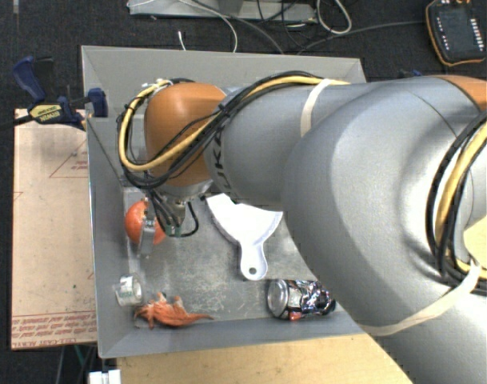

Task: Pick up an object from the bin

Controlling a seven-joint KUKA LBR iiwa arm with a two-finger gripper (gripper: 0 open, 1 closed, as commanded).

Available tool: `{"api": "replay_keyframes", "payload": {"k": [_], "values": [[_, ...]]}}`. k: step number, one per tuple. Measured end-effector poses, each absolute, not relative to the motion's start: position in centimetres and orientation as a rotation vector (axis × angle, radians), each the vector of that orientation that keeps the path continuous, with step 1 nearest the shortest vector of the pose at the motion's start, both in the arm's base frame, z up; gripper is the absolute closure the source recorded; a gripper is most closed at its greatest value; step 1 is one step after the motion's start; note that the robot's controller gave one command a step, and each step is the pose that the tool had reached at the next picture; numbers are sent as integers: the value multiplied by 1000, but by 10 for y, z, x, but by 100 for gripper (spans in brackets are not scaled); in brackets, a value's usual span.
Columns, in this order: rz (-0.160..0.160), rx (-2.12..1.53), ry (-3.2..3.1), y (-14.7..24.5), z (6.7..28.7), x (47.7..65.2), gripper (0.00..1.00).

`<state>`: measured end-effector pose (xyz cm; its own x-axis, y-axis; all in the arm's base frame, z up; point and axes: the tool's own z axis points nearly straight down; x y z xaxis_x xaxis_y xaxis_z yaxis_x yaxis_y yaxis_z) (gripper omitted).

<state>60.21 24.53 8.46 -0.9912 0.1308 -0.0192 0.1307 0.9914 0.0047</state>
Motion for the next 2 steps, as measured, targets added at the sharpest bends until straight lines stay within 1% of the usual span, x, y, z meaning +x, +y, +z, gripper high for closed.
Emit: {"api": "replay_keyframes", "payload": {"k": [1,2], "values": [[3,205,3119,245,118,601,100],[3,206,3121,245,169,601,100]]}}
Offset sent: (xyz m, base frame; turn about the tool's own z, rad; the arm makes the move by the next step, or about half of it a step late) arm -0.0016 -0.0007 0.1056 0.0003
